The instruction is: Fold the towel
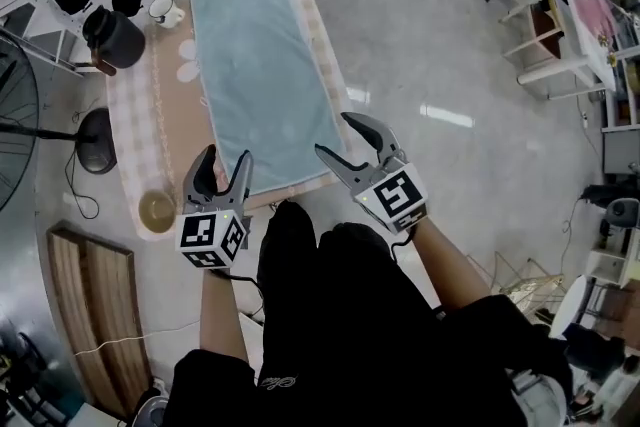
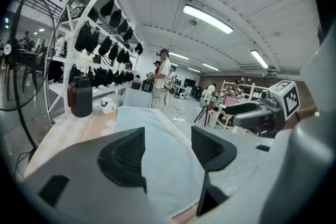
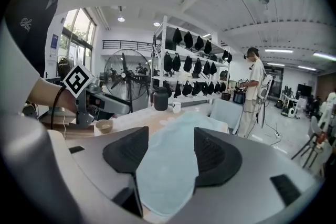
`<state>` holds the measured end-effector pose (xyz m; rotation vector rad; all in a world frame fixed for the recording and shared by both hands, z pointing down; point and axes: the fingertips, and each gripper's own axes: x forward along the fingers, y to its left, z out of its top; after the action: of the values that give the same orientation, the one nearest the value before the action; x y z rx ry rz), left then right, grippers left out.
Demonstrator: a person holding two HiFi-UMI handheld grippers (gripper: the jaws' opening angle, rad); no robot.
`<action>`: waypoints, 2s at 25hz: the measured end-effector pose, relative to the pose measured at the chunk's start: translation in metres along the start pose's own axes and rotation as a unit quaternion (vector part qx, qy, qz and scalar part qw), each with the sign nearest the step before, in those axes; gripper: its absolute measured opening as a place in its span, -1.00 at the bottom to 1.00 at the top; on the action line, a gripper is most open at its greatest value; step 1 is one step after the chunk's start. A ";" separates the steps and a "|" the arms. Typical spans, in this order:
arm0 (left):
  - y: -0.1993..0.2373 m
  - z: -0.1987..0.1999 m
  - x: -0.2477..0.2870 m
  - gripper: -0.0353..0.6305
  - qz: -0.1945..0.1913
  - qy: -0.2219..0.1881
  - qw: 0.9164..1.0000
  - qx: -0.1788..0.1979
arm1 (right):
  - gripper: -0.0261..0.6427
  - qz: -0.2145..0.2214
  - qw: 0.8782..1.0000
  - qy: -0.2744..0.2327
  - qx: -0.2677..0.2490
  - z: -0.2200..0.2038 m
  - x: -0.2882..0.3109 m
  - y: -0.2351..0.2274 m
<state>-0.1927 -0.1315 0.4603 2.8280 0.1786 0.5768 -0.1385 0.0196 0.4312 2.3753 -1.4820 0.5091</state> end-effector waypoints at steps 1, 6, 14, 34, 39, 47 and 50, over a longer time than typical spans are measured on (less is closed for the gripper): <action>0.005 -0.008 0.003 -0.12 -0.004 0.012 1.000 0.004 | -0.17 -0.004 1.000 0.007 0.004 -0.004 0.006 -0.001; 0.026 -0.066 0.012 -0.12 -0.007 0.080 0.997 -0.004 | -0.17 -0.005 0.998 0.054 0.024 -0.042 0.032 -0.002; 0.040 -0.147 0.017 -0.12 0.017 0.143 0.988 -0.048 | -0.17 0.028 0.991 0.121 0.043 -0.121 0.050 0.015; 0.056 -0.241 0.021 -0.12 0.104 0.250 0.962 -0.017 | -0.17 0.028 0.970 0.223 0.091 -0.259 0.048 0.004; 0.059 -0.247 0.024 -0.13 0.104 0.268 0.958 0.002 | -0.17 0.023 0.968 0.235 0.084 -0.267 0.054 -0.001; 0.058 -0.249 0.024 -0.17 0.107 0.265 0.958 0.027 | -0.18 0.023 0.971 0.231 0.062 -0.270 0.058 -0.001; 0.058 -0.248 0.024 -0.18 0.112 0.256 0.960 0.027 | -0.24 0.018 0.972 0.227 0.064 -0.270 0.056 0.001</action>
<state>-0.2660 -0.1292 0.7056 2.7027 -0.0378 1.3688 -0.1545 0.0892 0.6978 2.1259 -1.3135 1.1015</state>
